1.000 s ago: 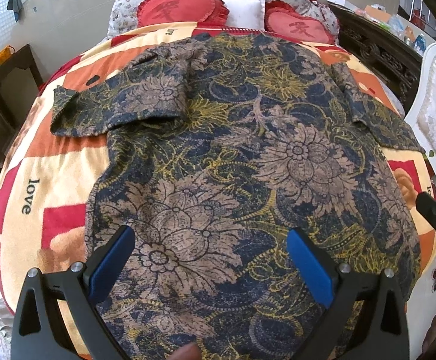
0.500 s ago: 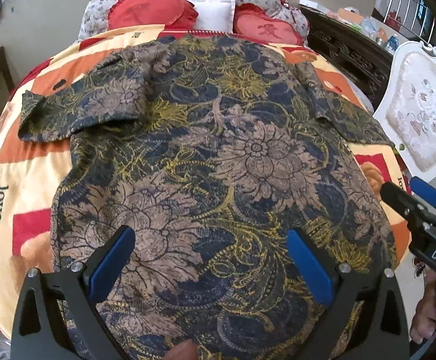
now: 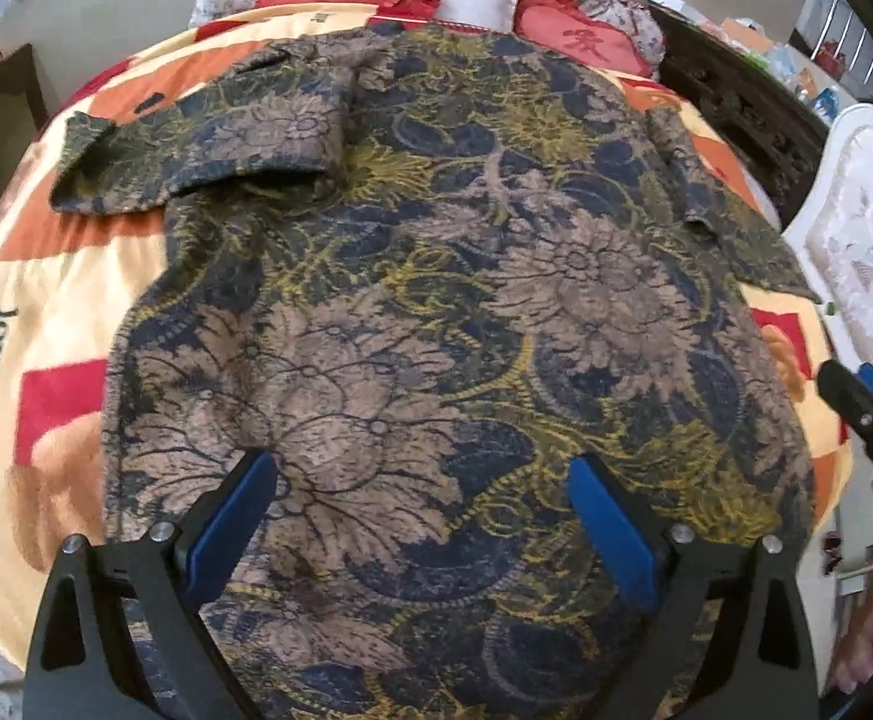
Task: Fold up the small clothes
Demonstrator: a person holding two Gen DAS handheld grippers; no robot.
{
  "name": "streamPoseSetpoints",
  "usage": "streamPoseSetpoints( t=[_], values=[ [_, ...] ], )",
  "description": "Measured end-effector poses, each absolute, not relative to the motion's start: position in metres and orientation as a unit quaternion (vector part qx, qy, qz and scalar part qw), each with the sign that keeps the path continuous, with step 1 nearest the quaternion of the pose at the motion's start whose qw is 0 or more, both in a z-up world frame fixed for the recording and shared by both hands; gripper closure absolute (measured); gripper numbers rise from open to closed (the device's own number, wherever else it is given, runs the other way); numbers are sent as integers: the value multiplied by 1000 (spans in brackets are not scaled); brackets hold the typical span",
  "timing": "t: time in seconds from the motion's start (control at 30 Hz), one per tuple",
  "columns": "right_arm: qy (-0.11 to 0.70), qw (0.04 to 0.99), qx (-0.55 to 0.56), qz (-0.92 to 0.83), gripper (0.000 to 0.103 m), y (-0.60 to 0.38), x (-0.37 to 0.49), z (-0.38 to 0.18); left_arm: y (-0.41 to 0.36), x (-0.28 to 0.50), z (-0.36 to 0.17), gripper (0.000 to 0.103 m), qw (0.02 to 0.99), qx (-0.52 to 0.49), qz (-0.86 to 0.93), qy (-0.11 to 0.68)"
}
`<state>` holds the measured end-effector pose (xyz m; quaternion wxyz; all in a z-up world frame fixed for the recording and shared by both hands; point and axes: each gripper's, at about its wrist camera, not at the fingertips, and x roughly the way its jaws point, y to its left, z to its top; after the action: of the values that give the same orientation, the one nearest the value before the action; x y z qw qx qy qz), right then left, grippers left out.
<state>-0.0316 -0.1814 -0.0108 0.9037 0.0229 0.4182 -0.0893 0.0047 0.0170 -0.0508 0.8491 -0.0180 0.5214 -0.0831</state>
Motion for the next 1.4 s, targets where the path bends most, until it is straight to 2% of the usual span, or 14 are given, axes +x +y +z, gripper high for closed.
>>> streamPoseSetpoints(
  t=[1.4],
  values=[
    [414,906,19,-80,14,-179,-28,-4,28,15,-47,3,857,-11,-25,514]
  ],
)
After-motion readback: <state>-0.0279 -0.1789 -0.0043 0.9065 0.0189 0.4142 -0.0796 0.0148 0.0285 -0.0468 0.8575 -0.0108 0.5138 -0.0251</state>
